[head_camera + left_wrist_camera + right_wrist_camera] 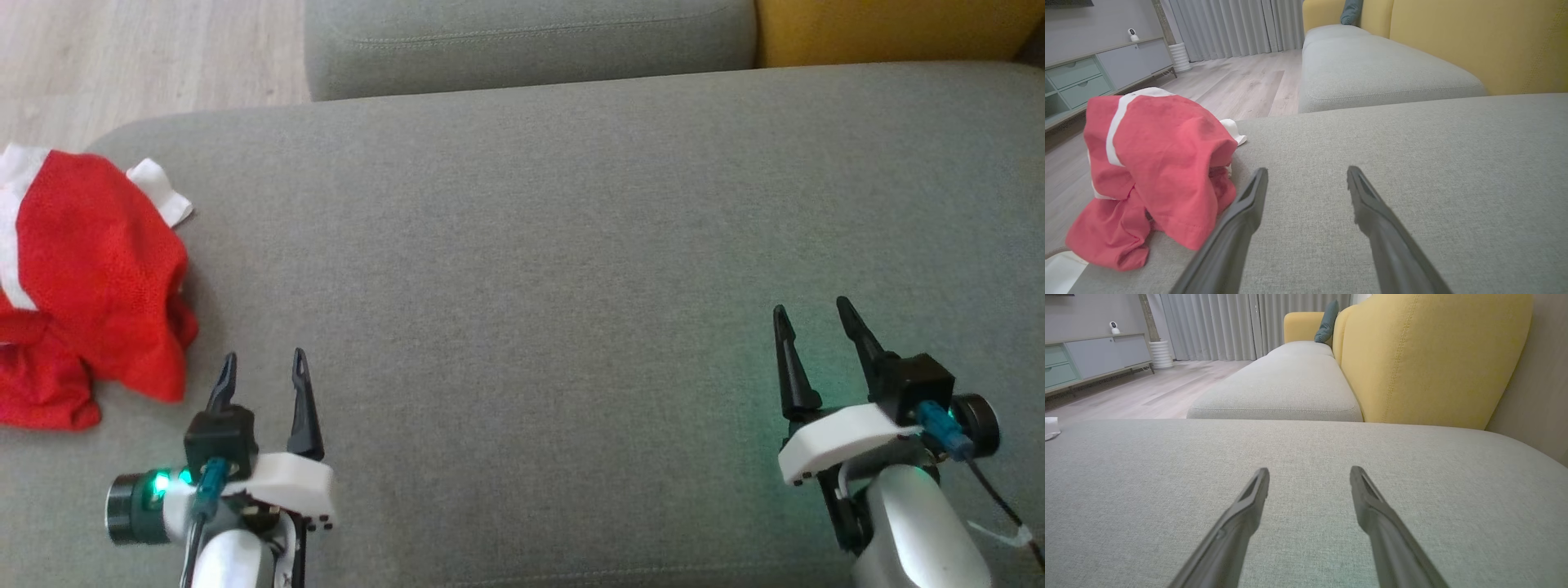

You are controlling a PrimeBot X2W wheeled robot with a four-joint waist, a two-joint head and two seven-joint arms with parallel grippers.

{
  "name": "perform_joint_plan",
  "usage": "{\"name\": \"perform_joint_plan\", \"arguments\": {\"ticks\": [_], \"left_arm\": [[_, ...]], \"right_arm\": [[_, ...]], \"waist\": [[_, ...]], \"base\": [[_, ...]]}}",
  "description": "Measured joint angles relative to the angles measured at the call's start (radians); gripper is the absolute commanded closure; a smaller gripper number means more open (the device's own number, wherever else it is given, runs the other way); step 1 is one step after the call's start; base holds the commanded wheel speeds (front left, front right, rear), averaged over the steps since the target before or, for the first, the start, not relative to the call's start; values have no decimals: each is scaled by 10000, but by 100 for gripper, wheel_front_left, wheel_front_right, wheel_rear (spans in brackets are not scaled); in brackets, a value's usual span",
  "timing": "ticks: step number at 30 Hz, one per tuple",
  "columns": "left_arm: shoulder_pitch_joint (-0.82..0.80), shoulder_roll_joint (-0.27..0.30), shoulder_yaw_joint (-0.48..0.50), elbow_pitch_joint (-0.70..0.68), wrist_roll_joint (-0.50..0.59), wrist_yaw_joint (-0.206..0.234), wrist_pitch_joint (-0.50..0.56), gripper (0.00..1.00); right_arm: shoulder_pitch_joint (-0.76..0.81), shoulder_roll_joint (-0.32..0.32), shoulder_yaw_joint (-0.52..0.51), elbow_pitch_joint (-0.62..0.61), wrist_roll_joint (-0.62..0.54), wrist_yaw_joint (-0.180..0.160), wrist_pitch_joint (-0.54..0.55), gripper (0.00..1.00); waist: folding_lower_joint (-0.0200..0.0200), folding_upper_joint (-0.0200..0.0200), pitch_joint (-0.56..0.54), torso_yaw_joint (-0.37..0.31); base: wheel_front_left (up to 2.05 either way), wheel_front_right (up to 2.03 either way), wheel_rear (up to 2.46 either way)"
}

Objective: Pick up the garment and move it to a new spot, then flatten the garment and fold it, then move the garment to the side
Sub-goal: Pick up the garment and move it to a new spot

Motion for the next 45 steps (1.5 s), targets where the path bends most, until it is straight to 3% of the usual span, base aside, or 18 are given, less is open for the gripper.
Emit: {"name": "perform_joint_plan", "arguments": {"ticks": [10, 29, 35, 40, 45], "left_arm": [[2, -69, 207, -61, -15, -105, 0, 0], [386, -94, 1352, -251, -123, -199, 0, 0], [462, -125, 1632, -169, -366, -433, 0, 0], [181, -207, 1927, -8, -566, -851, 0, 0], [-1075, -219, 2080, 533, -642, -1716, 0, 0]], "right_arm": [[26, -4, 453, -192, 107, 0, -2, 0], [-160, -17, 2431, -96, 740, 2, -12, 0], [-483, -15, 2696, -100, 748, 2, -12, 0], [-593, -27, 2892, -94, 711, 2, -12, 0], [-866, -69, 2987, -309, 598, 2, -12, 0]], "waist": [[0, 0, -6, 1047], [0, 0, 92, 5263], [0, 0, 347, 5738], [0, 0, 693, 5590], [0, 0, 1247, 5058]], "base": [[0, 0, 0], [0, 0, 0], [0, 0, 0], [0, 0, 0], [0, 0, 0]]}}
